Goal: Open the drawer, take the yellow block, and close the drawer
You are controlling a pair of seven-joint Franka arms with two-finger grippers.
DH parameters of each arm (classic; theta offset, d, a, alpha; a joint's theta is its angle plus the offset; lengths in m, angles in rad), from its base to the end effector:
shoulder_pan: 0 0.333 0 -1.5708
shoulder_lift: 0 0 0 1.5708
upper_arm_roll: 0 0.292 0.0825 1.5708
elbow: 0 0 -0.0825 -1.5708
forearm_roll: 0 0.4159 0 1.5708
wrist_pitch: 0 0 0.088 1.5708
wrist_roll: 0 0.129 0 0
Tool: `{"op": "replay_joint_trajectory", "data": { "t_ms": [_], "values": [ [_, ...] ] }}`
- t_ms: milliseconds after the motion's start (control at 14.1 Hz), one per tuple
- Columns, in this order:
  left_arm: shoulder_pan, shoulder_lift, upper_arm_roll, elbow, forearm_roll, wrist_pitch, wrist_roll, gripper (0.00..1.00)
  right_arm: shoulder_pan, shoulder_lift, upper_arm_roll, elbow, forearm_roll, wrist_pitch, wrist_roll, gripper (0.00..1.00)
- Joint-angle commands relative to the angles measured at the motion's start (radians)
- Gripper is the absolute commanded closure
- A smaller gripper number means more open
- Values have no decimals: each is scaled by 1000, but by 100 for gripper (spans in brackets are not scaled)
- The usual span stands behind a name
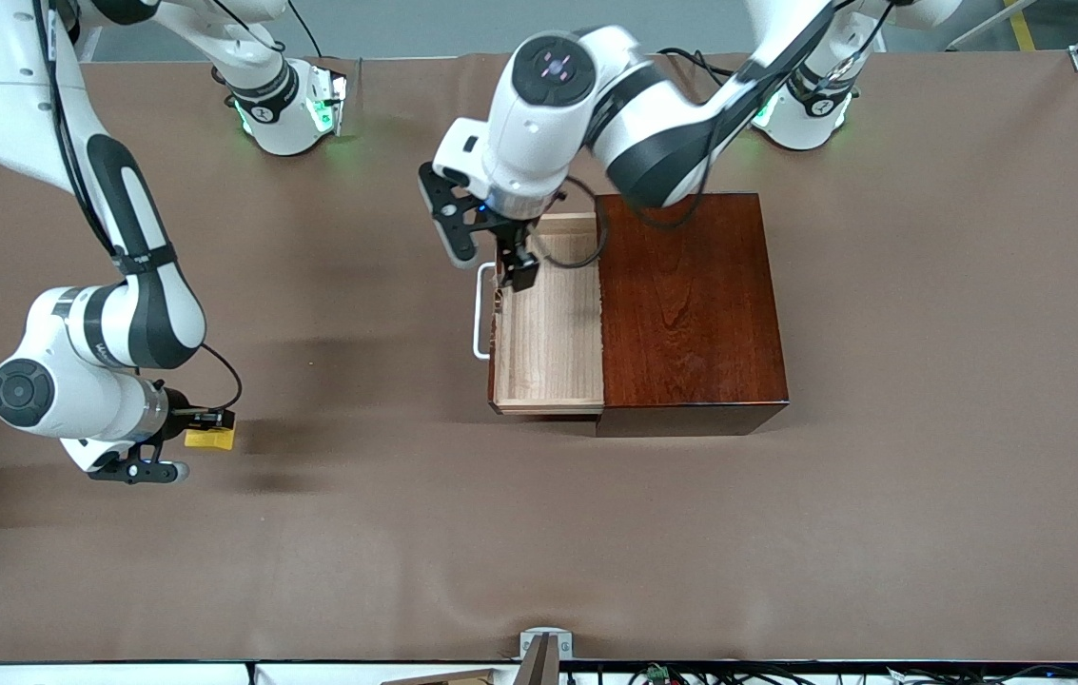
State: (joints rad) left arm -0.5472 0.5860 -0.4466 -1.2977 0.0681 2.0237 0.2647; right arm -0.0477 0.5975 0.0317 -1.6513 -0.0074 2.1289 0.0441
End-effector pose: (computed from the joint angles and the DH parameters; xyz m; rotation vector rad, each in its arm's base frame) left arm 0.4699 -0.5903 0.3978 2.4060 -1.6336 0.1763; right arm 0.6800 -0.0126 0.1930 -3.1241 0.0941 0.1874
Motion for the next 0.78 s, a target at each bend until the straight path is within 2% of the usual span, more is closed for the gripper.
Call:
{"op": "replay_joint_trajectory", "data": {
  "t_ms": [0,142,425,566,637,708],
  "values": [
    [-117,90,89,75,24,65,50,0,-46,33,20,4,-16,52,5,100],
    [-146,124,126,75,24,119,134,0,-60,56,20,1,-17,79,-6,100],
    [-151,179,147,72,24,167,244,0,-64,91,20,-8,-22,149,-7,100],
    [-168,189,175,66,28,165,277,0,-69,91,20,-38,-22,184,-7,94],
    [-184,193,195,66,38,164,280,0,-69,91,20,-41,-22,184,-7,70],
    [-203,196,210,66,47,161,280,0,-69,91,20,-47,-22,186,-6,24]
  ]
}}
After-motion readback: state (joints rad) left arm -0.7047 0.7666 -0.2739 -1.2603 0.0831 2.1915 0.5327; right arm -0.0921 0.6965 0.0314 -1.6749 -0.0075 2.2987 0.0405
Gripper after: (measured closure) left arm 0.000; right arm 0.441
